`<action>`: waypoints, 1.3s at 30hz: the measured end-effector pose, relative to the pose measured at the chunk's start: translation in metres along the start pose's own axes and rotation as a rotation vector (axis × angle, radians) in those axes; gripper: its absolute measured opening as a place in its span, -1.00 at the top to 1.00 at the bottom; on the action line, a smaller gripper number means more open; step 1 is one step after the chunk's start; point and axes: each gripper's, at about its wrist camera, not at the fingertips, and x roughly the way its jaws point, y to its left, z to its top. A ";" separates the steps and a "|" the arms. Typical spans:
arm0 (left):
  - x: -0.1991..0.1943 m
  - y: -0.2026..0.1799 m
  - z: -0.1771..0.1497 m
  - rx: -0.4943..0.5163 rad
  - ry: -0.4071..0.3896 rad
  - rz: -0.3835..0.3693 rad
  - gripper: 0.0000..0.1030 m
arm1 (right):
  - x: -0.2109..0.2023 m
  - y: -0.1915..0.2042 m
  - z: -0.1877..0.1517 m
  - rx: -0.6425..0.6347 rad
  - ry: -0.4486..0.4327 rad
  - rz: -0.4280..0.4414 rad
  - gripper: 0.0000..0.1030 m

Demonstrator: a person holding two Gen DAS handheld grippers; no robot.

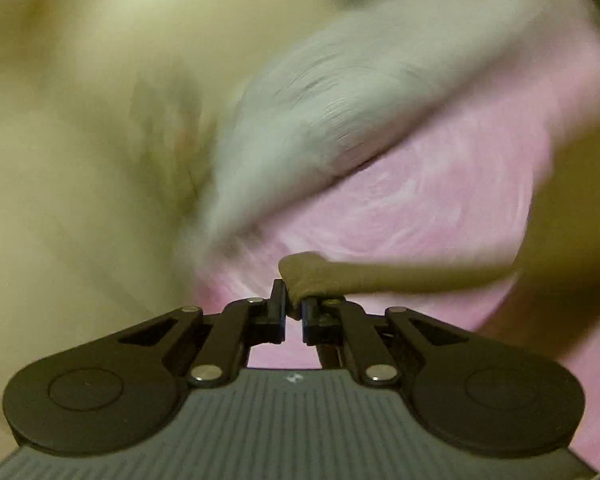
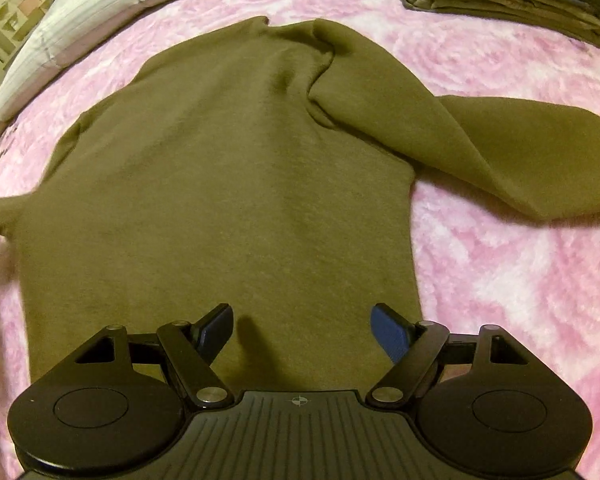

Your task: Fold clothes

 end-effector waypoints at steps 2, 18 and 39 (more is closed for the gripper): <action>0.002 -0.023 -0.004 0.042 0.076 -0.144 0.70 | 0.000 0.001 -0.001 -0.003 0.000 -0.007 -0.53; 0.123 0.041 -0.160 -1.323 0.577 -0.257 0.57 | 0.004 0.013 -0.003 -0.048 0.012 -0.038 -0.66; 0.059 0.012 -0.180 -0.620 0.745 0.198 0.60 | -0.051 -0.025 -0.037 -0.085 -0.093 -0.152 -0.66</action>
